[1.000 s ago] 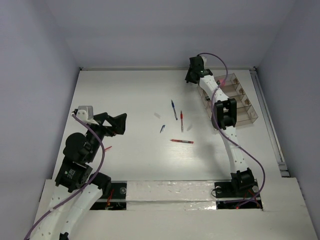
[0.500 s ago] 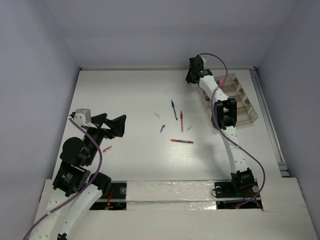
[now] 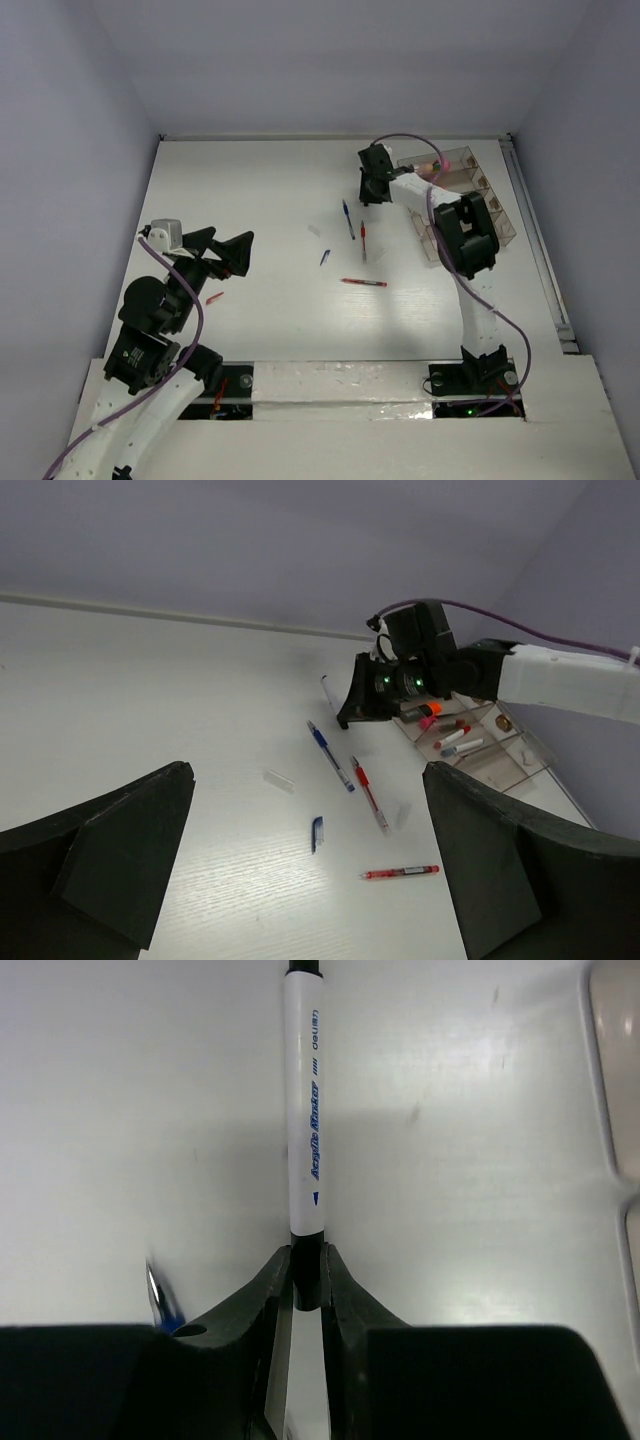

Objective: Sort the stationery into containers
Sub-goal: Move the pen to the center of the board, then pick up the pen from the center of the board.

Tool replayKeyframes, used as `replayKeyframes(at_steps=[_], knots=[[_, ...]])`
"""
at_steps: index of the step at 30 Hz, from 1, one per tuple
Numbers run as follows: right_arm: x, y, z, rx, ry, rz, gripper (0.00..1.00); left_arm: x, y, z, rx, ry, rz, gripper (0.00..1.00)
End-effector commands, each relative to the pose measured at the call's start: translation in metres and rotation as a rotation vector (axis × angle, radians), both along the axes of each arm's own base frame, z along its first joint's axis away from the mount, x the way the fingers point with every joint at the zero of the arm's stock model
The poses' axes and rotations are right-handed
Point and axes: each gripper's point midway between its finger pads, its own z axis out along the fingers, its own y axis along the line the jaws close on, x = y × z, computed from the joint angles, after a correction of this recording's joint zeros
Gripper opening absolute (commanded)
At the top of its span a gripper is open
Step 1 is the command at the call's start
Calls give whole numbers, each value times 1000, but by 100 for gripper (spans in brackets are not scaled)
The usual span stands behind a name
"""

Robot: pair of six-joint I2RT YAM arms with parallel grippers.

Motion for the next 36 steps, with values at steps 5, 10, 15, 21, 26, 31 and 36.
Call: replayKeyframes(at_steps=[5,10,15,21,26,31,36], knots=[[-88,-37,2,-83,57,12,3,-5,-4,21,-20,-68,-34,99],[-98,-45,5,-109,54,26,18,-3,-7,18,-15,-60,-43,99],[-88,-43,-3,-151,73,57,33,0,-7,15,-9,-46,-35,99],[-66,-47,0,-201,59,53,34,3,-6,13,-6,-36,-26,99],[-54,-42,-3,-190,71,79,30,4,-7,12,-1,-31,-28,99],[-51,-41,-13,-182,95,91,14,5,-5,11,0,-31,-18,99],[-42,-43,5,-164,54,73,0,5,-5,11,1,-31,-22,99]])
